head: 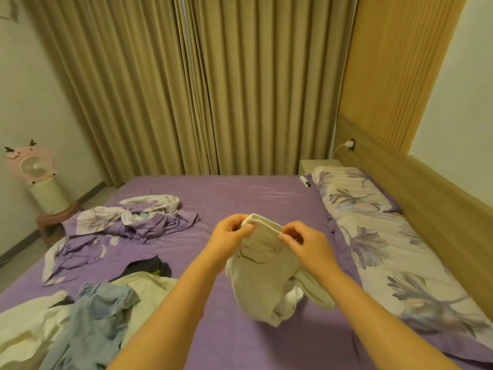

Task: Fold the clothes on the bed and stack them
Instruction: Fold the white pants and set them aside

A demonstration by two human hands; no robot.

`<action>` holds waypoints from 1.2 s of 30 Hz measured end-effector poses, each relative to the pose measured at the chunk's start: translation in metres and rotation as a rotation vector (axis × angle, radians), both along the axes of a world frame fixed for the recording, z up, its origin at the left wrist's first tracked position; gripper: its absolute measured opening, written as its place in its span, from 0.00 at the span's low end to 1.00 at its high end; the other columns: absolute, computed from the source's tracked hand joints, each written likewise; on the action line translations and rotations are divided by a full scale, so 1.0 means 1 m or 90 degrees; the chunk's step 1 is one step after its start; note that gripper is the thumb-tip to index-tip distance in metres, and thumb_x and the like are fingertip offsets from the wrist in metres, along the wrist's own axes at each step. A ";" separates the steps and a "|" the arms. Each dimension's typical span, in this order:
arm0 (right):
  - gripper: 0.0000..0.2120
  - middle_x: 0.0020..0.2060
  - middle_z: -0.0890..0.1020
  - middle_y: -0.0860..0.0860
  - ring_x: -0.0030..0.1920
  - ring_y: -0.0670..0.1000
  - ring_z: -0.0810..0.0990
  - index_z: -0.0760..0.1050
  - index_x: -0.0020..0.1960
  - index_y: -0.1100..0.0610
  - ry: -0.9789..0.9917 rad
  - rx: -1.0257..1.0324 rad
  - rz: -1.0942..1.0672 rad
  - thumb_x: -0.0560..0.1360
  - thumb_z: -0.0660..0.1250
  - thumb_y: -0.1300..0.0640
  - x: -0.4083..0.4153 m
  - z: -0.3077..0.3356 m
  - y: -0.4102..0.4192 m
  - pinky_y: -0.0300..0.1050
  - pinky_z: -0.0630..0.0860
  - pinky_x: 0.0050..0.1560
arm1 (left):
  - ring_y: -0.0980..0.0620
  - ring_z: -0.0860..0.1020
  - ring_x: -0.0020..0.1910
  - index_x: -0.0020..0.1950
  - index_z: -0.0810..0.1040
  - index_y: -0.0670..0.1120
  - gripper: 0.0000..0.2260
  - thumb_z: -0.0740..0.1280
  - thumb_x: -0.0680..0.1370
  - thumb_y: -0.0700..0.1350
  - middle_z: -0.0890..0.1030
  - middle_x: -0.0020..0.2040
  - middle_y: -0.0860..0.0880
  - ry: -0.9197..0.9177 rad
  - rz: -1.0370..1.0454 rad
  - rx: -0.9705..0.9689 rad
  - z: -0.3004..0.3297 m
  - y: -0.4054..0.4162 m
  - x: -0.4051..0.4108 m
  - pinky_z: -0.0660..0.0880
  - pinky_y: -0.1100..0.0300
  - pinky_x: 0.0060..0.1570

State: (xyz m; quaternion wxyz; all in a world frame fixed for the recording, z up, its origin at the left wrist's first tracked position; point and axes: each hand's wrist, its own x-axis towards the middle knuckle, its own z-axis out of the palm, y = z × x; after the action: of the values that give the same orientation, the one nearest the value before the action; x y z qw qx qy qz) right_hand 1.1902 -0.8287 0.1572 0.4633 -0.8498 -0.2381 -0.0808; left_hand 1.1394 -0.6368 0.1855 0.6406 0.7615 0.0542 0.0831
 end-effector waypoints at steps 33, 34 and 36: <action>0.13 0.26 0.73 0.42 0.28 0.41 0.68 0.71 0.32 0.54 0.204 -0.150 0.075 0.74 0.68 0.55 -0.049 -0.021 -0.064 0.35 0.62 0.30 | 0.46 0.80 0.49 0.53 0.81 0.46 0.07 0.66 0.79 0.46 0.82 0.50 0.45 -0.026 0.241 0.109 0.065 0.070 -0.102 0.77 0.52 0.47; 0.15 0.23 0.72 0.41 0.26 0.40 0.67 0.69 0.30 0.53 0.204 -0.145 0.087 0.74 0.68 0.55 -0.050 -0.017 -0.064 0.34 0.62 0.29 | 0.45 0.79 0.50 0.53 0.80 0.46 0.07 0.65 0.79 0.46 0.82 0.50 0.45 -0.006 0.246 0.114 0.051 0.073 -0.105 0.76 0.52 0.47; 0.16 0.23 0.70 0.41 0.26 0.41 0.66 0.67 0.30 0.51 0.207 -0.154 0.103 0.74 0.68 0.54 -0.052 -0.014 -0.063 0.34 0.62 0.29 | 0.45 0.79 0.50 0.53 0.79 0.45 0.08 0.65 0.79 0.47 0.82 0.50 0.45 0.036 0.250 0.111 0.023 0.075 -0.110 0.75 0.53 0.46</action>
State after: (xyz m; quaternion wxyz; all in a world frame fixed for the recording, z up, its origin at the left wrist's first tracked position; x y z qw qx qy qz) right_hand 1.1382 -0.8917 0.1434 0.3952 -0.8792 -0.2355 0.1238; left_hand 1.0295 -0.5618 0.2089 0.5421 0.7909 0.2116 0.1893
